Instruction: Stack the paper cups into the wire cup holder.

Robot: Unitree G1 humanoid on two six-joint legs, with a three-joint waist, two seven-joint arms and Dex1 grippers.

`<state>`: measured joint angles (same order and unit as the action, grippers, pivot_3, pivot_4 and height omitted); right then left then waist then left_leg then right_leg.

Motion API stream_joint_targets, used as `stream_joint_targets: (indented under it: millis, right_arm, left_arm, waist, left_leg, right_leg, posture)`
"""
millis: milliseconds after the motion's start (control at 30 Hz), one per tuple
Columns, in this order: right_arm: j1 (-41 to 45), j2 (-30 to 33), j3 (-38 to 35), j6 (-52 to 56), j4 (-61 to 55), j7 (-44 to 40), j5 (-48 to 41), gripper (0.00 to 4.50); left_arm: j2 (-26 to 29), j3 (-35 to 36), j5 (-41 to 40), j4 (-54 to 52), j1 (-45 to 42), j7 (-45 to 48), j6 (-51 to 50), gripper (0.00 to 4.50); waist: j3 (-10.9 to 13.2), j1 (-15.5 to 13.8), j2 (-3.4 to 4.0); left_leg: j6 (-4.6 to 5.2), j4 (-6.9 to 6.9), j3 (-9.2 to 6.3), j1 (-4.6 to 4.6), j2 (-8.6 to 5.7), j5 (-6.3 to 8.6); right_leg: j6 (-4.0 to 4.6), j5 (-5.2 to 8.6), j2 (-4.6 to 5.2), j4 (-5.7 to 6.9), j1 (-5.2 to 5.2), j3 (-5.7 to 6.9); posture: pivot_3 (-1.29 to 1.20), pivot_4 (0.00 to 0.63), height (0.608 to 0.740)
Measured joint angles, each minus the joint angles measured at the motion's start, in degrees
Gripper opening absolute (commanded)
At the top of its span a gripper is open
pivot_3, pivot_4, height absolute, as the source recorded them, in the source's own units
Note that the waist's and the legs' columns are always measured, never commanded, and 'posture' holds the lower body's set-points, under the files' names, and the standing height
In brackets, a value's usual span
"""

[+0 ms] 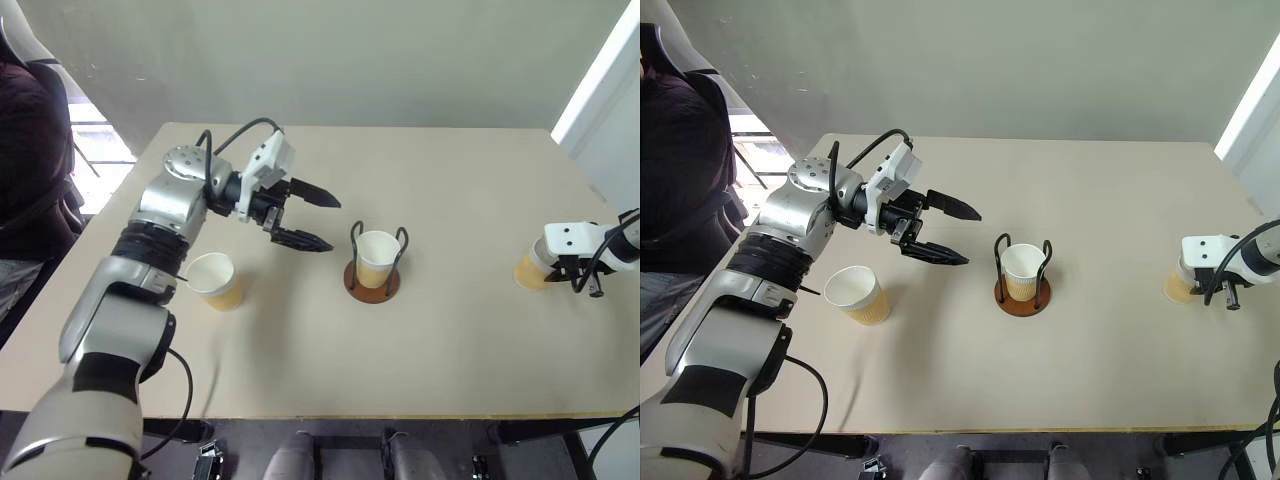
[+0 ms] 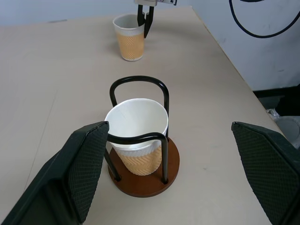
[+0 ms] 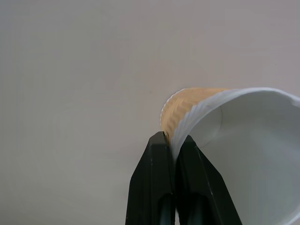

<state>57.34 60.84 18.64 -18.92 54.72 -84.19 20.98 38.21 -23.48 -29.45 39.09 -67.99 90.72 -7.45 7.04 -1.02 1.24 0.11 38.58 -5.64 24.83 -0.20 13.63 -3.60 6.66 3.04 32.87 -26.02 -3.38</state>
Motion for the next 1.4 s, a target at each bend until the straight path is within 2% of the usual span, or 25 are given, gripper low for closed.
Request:
stream_joint_targets:
  millis: [467,867,1400]
  right_arm:
    - [1.1,0.0,0.0,0.7,-6.0,-2.4,-1.4,0.04]
    - [2.6,-1.9,-0.4,6.9,-20.8,-5.7,-6.3,0.04]
    - [6.4,-4.5,-0.4,13.2,-32.4,-6.2,-9.7,0.04]
  left_arm:
    - [-0.2,-0.3,0.0,2.3,0.0,0.0,2.0,4.5]
    - [-0.5,-2.1,-0.5,5.9,0.0,0.0,5.6,4.5]
    - [-0.1,-4.3,-1.0,7.8,0.0,0.0,6.4,4.5]
  waist:
    - [0.0,0.0,0.01]
    - [0.0,0.1,0.0]
    - [0.0,0.3,0.01]
  left_leg:
    - [0.0,-0.07,0.0,0.0,0.0,0.0]
    - [-0.07,-0.2,-0.04,0.02,0.0,-0.04]
    - [-0.16,-0.31,-0.08,0.06,0.01,-0.11]
  right_leg:
    - [0.04,0.03,0.0,-0.01,-0.02,0.0]
    - [0.12,0.08,-0.01,-0.01,-0.08,0.05]
    - [0.19,0.12,-0.03,0.06,-0.21,0.09]
  posture:
    - [0.0,0.15,0.74]
    - [0.0,0.15,0.74]
    - [0.0,0.15,0.74]
